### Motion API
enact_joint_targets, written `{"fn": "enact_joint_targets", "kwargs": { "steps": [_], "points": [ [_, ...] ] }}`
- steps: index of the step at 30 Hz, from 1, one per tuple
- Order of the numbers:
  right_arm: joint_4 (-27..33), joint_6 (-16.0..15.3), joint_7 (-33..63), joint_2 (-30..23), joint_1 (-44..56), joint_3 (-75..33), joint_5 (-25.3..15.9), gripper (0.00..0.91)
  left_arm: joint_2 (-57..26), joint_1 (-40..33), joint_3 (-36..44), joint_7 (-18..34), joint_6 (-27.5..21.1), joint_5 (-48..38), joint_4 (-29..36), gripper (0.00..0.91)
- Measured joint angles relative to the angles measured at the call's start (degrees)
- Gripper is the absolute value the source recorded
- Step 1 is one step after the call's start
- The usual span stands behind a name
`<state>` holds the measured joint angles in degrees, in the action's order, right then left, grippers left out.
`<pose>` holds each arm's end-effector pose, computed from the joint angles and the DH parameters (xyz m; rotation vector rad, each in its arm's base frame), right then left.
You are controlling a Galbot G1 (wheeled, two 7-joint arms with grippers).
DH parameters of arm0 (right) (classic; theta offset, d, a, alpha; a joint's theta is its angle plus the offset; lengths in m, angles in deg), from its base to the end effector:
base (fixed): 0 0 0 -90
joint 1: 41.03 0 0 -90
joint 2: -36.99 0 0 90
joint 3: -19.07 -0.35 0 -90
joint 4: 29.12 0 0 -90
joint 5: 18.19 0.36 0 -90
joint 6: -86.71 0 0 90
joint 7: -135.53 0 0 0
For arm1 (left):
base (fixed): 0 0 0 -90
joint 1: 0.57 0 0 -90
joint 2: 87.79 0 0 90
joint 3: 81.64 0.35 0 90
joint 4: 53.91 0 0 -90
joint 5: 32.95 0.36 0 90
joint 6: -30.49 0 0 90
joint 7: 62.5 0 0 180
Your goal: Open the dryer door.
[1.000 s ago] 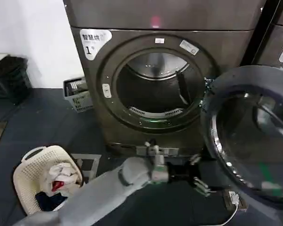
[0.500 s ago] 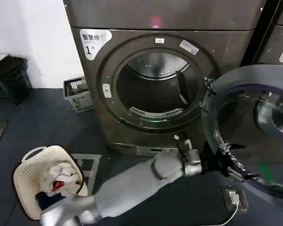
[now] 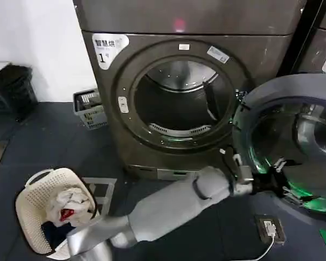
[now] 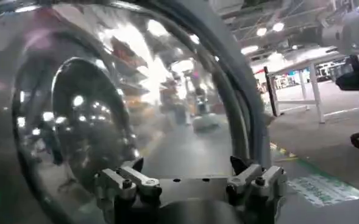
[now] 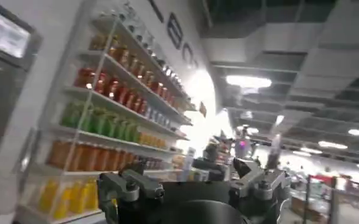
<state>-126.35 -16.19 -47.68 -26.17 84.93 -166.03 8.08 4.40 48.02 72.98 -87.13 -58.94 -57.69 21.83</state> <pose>-0.0910 -0.4550 -0.0714 1.8114 2.3800 -0.5425 0.3941 -0.3318 -0.2208 2.0301 2.1413 0.2167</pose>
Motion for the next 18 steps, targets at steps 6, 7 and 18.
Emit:
{"fn": "enact_joint_targets", "kwargs": {
  "steps": [6, 7, 18],
  "points": [
    [0.43, 0.18, -0.47, 0.06, 0.57, -0.96, 0.15, 0.907, 0.02, -0.93, -0.26, 1.07, -0.01, 0.91, -3.55, 0.907],
    [0.43, 0.25, -0.52, 0.08, 0.60, -1.03, 0.16, 0.907, 0.01, -1.09, -0.40, 1.15, -0.10, 1.22, -4.27, 0.907],
    [0.18, 0.41, -0.74, 0.35, 0.57, -0.80, 0.42, 0.907, 0.01, -1.52, -1.65, 3.87, 1.94, 4.02, -8.73, 0.907]
  ]
}}
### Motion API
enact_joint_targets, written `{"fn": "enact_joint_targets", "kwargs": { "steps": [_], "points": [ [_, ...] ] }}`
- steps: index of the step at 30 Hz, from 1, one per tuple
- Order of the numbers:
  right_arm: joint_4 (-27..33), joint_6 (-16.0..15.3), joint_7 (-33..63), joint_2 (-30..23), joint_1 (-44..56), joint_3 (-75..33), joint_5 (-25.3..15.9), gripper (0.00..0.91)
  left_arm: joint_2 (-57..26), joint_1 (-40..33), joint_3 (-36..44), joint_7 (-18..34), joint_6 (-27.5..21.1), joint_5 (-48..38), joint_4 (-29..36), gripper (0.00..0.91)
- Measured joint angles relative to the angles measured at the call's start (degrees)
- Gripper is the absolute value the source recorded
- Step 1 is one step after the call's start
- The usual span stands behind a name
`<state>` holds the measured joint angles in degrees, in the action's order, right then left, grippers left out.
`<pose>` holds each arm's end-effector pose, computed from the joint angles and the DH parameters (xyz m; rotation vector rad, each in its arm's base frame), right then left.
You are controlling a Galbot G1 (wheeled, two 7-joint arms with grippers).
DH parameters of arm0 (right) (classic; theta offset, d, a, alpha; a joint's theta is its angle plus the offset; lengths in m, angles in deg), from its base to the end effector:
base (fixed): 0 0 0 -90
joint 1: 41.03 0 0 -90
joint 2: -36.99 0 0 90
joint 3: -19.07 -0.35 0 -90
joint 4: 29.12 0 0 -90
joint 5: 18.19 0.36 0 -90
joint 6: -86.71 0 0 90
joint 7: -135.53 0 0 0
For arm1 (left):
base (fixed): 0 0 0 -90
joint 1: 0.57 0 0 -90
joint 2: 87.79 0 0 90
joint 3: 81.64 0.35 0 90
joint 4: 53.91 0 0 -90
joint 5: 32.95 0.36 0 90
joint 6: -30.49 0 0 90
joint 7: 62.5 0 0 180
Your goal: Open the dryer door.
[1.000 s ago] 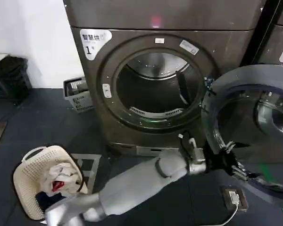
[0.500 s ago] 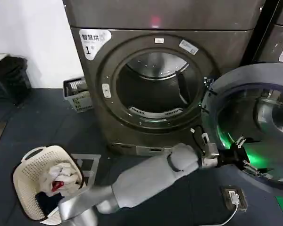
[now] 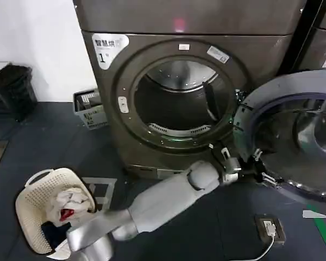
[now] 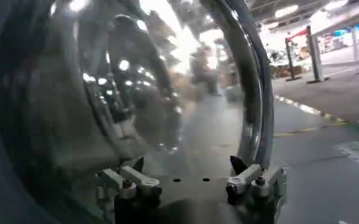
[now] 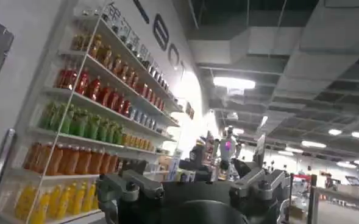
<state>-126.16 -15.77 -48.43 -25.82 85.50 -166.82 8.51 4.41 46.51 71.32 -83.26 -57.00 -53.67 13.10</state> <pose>-0.0947 -0.4559 -0.0663 1.7943 2.3784 -0.5560 0.4365 -0.3138 -0.2481 1.8611 2.3189 0.3605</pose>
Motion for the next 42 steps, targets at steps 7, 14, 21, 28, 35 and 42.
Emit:
{"fn": "enact_joint_targets", "kwargs": {
  "steps": [7, 14, 21, 28, 35, 42],
  "points": [
    [0.29, 0.01, -0.24, 0.28, -0.05, 0.08, 0.19, 0.907, 0.00, -0.01, 0.01, 0.32, 0.43, 0.16, -0.21, 0.907],
    [0.76, 0.22, -0.47, 0.57, 0.10, 0.00, 0.25, 0.907, 0.00, 0.19, 0.29, -1.49, 1.19, 0.12, 0.26, 0.907],
    [1.25, 1.09, -0.77, 1.08, -0.07, -0.03, 0.20, 0.907, 0.00, 0.07, 1.08, -2.14, 8.27, -2.17, 2.55, 0.907],
    [1.01, 1.07, -1.03, 1.23, -0.64, 0.34, -0.22, 0.907, 0.00, 0.46, 3.19, -2.46, 16.79, -5.52, 6.48, 0.907],
    [-0.06, 1.61, -2.36, 2.04, -0.34, -1.45, -3.98, 0.907, -4.29, 2.15, 6.69, -2.32, 21.09, -6.06, 11.41, 0.907],
    [-1.77, 2.15, -3.32, 2.09, -0.48, -3.39, -7.24, 0.907, -17.67, 2.26, 9.43, -2.85, 21.98, -5.35, 16.28, 0.907]
  ]
}}
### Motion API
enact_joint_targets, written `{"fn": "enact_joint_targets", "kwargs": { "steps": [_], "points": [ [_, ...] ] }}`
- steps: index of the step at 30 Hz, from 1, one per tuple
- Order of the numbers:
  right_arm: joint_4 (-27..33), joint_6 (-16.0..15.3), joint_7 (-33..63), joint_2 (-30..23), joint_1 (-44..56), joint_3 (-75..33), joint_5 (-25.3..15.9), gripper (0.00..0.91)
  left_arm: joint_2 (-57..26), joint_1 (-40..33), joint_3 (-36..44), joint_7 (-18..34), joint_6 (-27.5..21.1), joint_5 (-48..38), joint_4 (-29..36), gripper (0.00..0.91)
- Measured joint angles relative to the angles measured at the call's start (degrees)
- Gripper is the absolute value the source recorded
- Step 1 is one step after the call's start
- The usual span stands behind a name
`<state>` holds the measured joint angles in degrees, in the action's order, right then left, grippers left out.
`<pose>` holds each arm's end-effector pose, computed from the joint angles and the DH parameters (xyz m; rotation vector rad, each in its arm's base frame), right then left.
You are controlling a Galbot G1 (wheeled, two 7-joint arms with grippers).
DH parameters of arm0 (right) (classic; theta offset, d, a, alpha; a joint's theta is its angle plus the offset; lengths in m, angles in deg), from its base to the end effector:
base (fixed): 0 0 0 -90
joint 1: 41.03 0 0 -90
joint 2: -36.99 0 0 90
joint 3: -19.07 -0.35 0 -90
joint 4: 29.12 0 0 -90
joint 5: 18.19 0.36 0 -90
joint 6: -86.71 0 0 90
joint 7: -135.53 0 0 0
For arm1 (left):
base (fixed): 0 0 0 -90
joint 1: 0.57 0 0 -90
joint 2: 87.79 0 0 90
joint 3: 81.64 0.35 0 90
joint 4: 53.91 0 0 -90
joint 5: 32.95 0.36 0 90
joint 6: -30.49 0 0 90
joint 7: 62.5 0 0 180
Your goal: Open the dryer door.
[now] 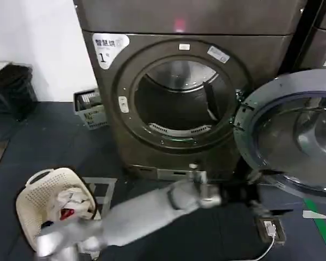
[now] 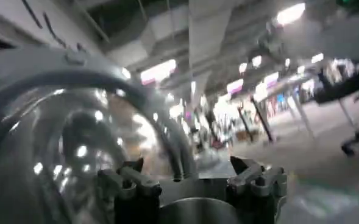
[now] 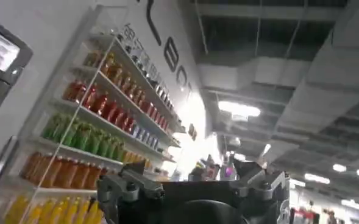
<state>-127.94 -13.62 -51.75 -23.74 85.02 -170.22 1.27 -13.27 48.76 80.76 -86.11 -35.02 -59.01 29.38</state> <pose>-0.0968 -0.4504 -0.0353 1.7597 2.3175 -0.8003 0.3875 -0.2238 -0.2851 1.9209 1.9156 0.2228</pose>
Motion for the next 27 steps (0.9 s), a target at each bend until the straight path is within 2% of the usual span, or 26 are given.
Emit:
{"fn": "enact_joint_targets", "kwargs": {
  "steps": [6, 9, 13, 22, 27],
  "points": [
    [-1.01, -0.47, -0.28, 0.33, 0.51, -1.95, -2.76, 0.907, -14.74, -2.45, 1.93, -0.53, -3.18, 1.25, 7.33, 0.907],
    [-1.57, -0.61, -0.24, 0.39, 0.59, -3.36, -5.61, 0.907, -23.47, -4.22, 2.82, -1.15, -4.90, 3.84, 11.16, 0.907],
    [-2.06, -0.69, -0.11, 0.73, 0.41, -4.83, -7.03, 0.907, -34.36, -6.79, 4.59, -1.38, -6.83, 6.69, 15.06, 0.907],
    [-2.54, -0.69, -0.10, 1.06, -0.33, -6.51, -7.20, 0.907, -52.08, -7.28, 4.13, -2.05, -13.00, 11.69, 14.80, 0.907],
    [-2.37, -0.42, -0.36, 1.44, -0.83, -5.92, -7.17, 0.907, -58.89, -2.37, -2.86, -5.76, -13.22, 16.68, 13.78, 0.907]
  ]
}}
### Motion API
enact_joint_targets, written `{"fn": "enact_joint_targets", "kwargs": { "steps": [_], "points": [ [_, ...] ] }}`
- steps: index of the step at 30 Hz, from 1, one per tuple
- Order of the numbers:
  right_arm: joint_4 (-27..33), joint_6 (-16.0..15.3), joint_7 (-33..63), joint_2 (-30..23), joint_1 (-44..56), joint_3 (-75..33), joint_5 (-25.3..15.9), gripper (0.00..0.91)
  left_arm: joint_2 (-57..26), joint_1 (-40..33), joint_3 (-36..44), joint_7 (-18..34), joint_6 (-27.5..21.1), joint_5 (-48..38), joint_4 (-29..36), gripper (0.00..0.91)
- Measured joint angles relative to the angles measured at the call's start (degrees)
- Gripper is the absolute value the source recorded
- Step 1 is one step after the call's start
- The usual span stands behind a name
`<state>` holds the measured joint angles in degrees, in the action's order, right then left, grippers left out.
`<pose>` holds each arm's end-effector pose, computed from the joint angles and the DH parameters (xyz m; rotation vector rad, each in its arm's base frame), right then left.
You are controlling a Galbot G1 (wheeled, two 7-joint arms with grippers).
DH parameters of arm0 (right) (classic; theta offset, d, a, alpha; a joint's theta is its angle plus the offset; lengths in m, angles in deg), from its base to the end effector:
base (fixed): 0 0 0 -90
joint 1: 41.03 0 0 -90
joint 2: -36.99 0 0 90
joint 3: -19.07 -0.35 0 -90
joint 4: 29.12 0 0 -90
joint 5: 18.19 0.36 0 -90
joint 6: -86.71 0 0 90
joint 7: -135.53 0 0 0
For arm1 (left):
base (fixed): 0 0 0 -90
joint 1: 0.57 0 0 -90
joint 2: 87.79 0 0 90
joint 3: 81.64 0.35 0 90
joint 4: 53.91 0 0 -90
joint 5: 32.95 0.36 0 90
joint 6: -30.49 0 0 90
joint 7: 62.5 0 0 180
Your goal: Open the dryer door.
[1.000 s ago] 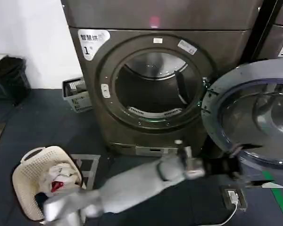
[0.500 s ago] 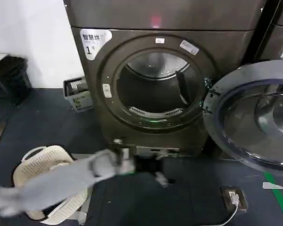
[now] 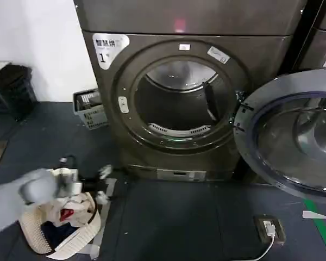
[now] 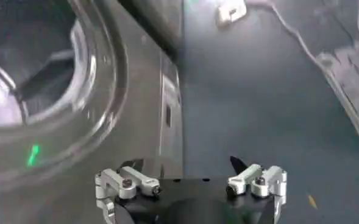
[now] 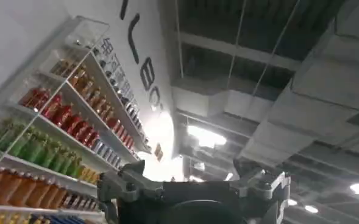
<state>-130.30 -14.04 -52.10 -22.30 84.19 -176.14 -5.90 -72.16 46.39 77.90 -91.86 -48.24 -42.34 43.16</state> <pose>-0.1143 -0.4361 -0.0012 1.8525 2.1542 -0.9814 0.3675 0.2042 -0.2106 -1.5164 -1.9940 -1.4915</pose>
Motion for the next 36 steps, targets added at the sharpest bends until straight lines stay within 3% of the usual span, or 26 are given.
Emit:
{"fn": "enact_joint_targets", "kwargs": {
  "steps": [6, 14, 26, 36],
  "points": [
    [-0.23, 0.16, -0.32, -0.15, -0.70, 1.05, -0.01, 0.907, -7.90, 5.87, -6.60, -3.07, 3.78, 5.26, 0.56, 0.907],
    [0.35, 0.34, -0.52, 0.10, -1.30, 1.68, -0.22, 0.907, -14.84, 9.30, -7.66, -2.96, 8.01, 9.69, -1.14, 0.907],
    [1.30, 0.65, -0.75, 0.46, -1.42, 1.87, -0.37, 0.907, -17.53, 11.58, -8.00, -0.73, 9.07, 10.70, -2.50, 0.907],
    [1.33, 0.76, -1.04, 0.12, -1.42, 1.74, -0.38, 0.907, -18.99, 11.91, -8.20, -2.23, 9.64, 12.19, -3.29, 0.907]
  ]
}}
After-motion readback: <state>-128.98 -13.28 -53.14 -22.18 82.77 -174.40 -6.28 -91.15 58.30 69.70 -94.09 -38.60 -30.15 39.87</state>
